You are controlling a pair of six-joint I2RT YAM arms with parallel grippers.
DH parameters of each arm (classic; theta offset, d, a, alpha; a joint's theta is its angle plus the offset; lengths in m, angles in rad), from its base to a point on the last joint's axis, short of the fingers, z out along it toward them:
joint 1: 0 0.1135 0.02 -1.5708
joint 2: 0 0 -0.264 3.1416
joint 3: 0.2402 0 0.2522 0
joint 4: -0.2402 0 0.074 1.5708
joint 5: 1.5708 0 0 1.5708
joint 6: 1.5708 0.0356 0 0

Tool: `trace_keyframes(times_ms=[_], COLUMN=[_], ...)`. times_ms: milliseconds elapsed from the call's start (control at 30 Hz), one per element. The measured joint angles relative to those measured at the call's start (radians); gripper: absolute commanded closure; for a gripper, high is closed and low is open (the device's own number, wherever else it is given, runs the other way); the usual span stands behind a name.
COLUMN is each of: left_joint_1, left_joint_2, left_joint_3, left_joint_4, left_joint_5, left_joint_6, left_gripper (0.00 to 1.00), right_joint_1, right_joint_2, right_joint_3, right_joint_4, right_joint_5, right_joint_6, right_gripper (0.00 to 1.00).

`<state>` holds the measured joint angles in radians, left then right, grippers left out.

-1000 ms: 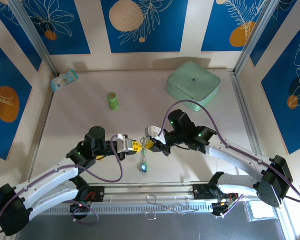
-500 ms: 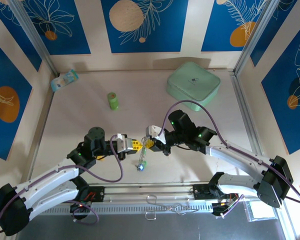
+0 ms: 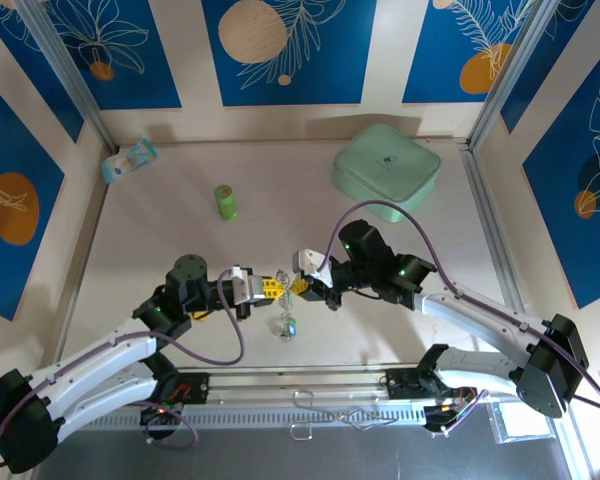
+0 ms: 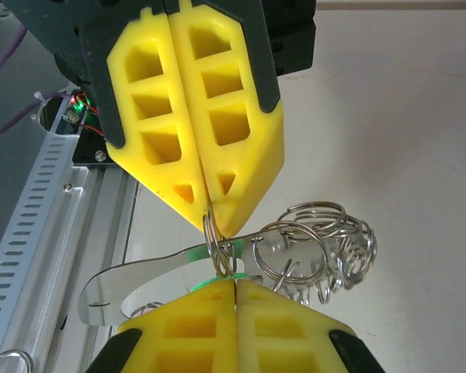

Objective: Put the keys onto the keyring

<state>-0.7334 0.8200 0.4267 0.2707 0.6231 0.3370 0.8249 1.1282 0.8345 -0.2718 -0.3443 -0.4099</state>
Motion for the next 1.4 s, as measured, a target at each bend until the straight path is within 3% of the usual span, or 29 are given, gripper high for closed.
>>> trace_keyframes(times_ms=[167,400,600,767,1033,1100,1133,1400], left_joint_1=[0.000,0.000,0.000,0.000,0.000,0.000,0.000,-0.002], left_joint_2=[0.000,0.002,0.002,0.002,0.002,-0.001,-0.003,0.005], left_joint_3=[-0.001,-0.011,-0.015,-0.015,-0.016,-0.016,-0.012,0.133], left_joint_4=[0.012,0.052,0.063,0.066,0.064,0.050,0.037,-0.227], left_joint_5=[-0.003,-0.002,0.002,0.005,0.002,-0.008,-0.020,-0.079], left_joint_6=[0.000,-0.023,-0.030,-0.041,-0.043,-0.034,-0.021,0.160], left_gripper=[1.00,1.00,1.00,1.00,1.00,0.78,0.75,0.77], right_joint_1=[0.000,0.000,0.000,0.004,0.004,0.004,0.004,0.014], right_joint_2=[-0.006,-0.085,-0.082,-0.061,-0.046,-0.043,-0.042,-0.011], right_joint_3=[-0.022,-0.093,-0.093,-0.093,-0.093,-0.093,-0.093,0.033], right_joint_4=[0.035,0.104,0.163,0.192,0.222,0.220,0.219,0.013], right_joint_5=[0.000,-0.020,-0.023,-0.023,-0.040,-0.040,-0.040,0.027], right_joint_6=[0.009,0.019,0.037,0.051,0.070,0.074,0.074,-0.003], right_gripper=[0.75,0.71,0.72,0.78,1.00,1.00,1.00,1.00])
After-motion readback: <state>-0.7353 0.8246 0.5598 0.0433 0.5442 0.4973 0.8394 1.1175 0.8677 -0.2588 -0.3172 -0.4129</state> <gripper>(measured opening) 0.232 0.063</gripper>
